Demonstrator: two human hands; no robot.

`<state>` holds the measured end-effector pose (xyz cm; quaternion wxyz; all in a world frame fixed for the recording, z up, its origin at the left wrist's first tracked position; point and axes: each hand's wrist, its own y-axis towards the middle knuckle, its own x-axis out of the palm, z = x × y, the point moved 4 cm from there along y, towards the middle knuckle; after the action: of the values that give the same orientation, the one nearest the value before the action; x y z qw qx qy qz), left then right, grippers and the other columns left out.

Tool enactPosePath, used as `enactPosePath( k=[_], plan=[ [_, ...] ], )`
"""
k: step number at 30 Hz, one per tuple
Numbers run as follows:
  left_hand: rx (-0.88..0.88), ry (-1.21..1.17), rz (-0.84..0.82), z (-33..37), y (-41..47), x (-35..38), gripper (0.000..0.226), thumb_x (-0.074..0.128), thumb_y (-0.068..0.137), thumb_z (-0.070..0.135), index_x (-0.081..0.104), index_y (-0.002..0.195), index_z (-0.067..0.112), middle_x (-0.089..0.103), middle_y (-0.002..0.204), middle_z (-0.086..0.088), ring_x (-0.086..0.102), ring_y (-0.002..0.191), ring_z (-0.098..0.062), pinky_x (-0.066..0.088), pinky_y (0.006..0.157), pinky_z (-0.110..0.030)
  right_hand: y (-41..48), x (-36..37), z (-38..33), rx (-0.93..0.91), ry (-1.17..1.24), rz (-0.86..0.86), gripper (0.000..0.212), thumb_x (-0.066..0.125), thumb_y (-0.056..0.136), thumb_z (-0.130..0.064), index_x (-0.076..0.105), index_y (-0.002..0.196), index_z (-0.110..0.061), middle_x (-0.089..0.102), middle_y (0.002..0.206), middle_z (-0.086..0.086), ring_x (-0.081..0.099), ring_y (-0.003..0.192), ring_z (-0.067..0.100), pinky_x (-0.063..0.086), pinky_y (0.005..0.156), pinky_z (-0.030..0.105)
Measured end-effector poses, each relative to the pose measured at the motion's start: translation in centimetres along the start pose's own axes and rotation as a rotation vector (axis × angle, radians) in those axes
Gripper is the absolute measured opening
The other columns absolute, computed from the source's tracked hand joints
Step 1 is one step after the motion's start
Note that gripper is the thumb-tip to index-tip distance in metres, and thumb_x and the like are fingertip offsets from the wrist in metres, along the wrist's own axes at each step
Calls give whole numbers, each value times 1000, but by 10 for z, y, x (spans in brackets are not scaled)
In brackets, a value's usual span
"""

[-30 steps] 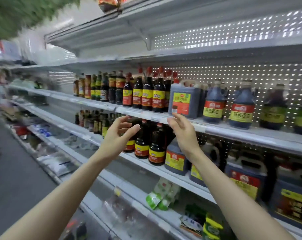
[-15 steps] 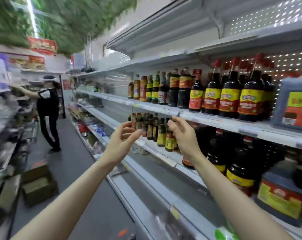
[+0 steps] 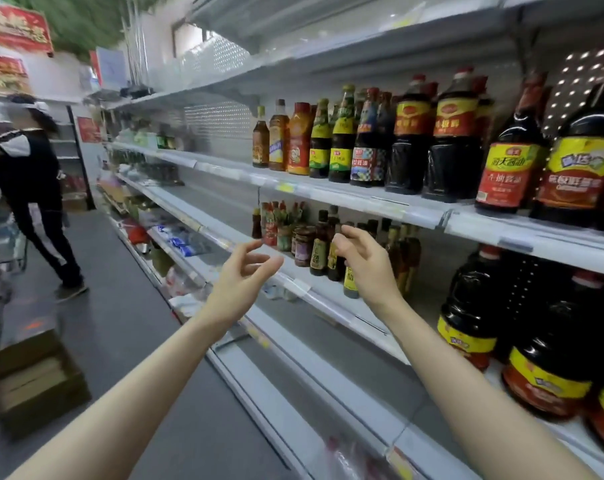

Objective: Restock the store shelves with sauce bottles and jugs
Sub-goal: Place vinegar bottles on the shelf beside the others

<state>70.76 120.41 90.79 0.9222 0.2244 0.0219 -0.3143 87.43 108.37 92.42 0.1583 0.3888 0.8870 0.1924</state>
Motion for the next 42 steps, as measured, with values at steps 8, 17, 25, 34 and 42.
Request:
enactPosePath(
  k=[8,17,25,34,42],
  plan=[
    [-159,-32,-270,-176,117,-9,58,60,73,53,47,125,29,60,107,14,59,98,-1,45,77,-18,48,83,165,268,-61,178,30,57,95,-26,54,124,-18,63,117,3,59,109,16,44,90,20],
    [-449,-29,-512,-378,141,35,37,65,90,29,49,123,21,59,101,10,58,87,1,45,82,-23,18,134,345,634,-85,342,33,59,94,-26,56,124,-13,65,103,3,60,92,9,42,72,5],
    [-697,46,-645,-555,94,81,41,67,87,39,50,121,25,63,103,5,59,88,-4,44,79,-23,-70,156,522,943,-118,430,25,63,92,-25,60,114,-13,68,100,1,63,95,15,47,85,16],
    [-981,112,-674,-751,1,117,36,61,92,26,50,126,16,62,97,3,60,83,-1,48,67,-13,-187,206,712,1214,-93,476,13,63,92,-21,56,103,-22,61,84,-13,58,82,6,41,68,4],
    [-1105,151,-675,-881,-73,128,15,64,89,37,54,99,32,65,100,-1,63,92,-15,49,77,-27,-286,251,845,1378,-149,553,16,66,90,-28,52,98,-25,60,89,-7,60,99,22,42,85,26]
  ],
)
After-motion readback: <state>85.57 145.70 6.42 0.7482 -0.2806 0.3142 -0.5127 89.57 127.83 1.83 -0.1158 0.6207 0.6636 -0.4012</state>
